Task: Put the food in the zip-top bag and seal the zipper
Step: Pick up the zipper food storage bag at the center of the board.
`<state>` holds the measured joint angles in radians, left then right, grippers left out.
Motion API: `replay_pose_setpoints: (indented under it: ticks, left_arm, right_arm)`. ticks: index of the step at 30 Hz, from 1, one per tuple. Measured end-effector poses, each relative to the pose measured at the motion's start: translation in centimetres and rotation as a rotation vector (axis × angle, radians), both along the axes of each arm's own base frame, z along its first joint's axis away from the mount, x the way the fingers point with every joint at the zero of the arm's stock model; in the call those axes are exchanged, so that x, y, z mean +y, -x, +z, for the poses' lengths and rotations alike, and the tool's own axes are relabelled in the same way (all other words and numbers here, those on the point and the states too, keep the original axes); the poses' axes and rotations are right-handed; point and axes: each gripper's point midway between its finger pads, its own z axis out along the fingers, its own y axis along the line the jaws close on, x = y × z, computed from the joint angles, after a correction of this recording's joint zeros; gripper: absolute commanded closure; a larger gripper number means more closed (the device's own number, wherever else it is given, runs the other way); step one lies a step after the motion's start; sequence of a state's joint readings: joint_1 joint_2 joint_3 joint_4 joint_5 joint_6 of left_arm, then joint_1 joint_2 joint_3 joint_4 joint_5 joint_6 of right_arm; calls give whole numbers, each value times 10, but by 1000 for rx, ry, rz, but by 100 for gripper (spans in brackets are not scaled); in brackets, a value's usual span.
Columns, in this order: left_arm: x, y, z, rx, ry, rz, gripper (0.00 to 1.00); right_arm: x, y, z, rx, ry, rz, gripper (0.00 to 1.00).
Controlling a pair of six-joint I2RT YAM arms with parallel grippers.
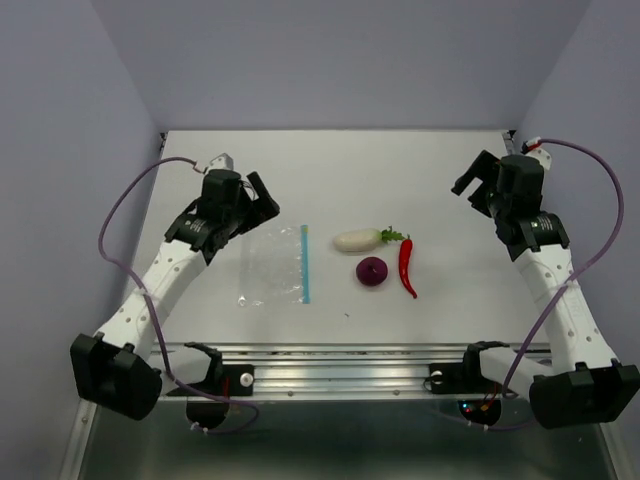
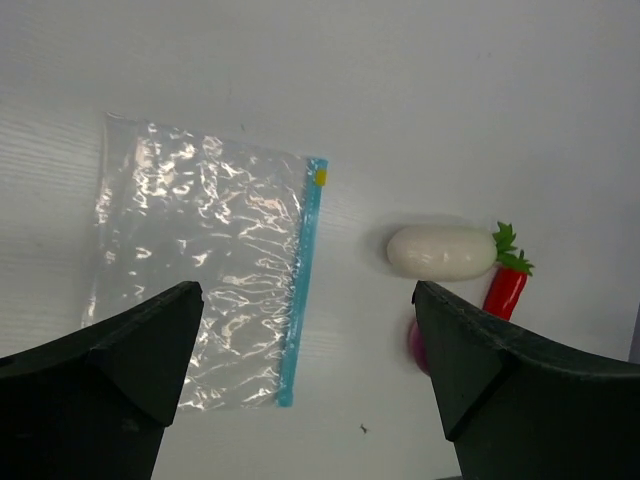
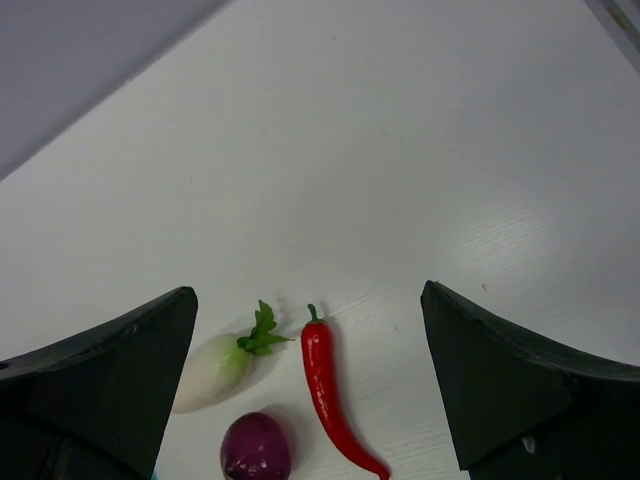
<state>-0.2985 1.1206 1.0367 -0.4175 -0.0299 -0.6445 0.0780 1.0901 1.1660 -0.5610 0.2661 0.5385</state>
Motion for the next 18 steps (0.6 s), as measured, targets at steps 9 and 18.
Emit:
replay_pose_setpoints:
  ticks: [9,18]
  left_arm:
    - [-92,-1,-71,221,-191,-166,1]
    - [-118,8,-123,346,-386,-187,1]
  right_arm:
    - [-5,7,-20,21,14,-22,0]
    - [4,9,-18,-37,-8,27,0]
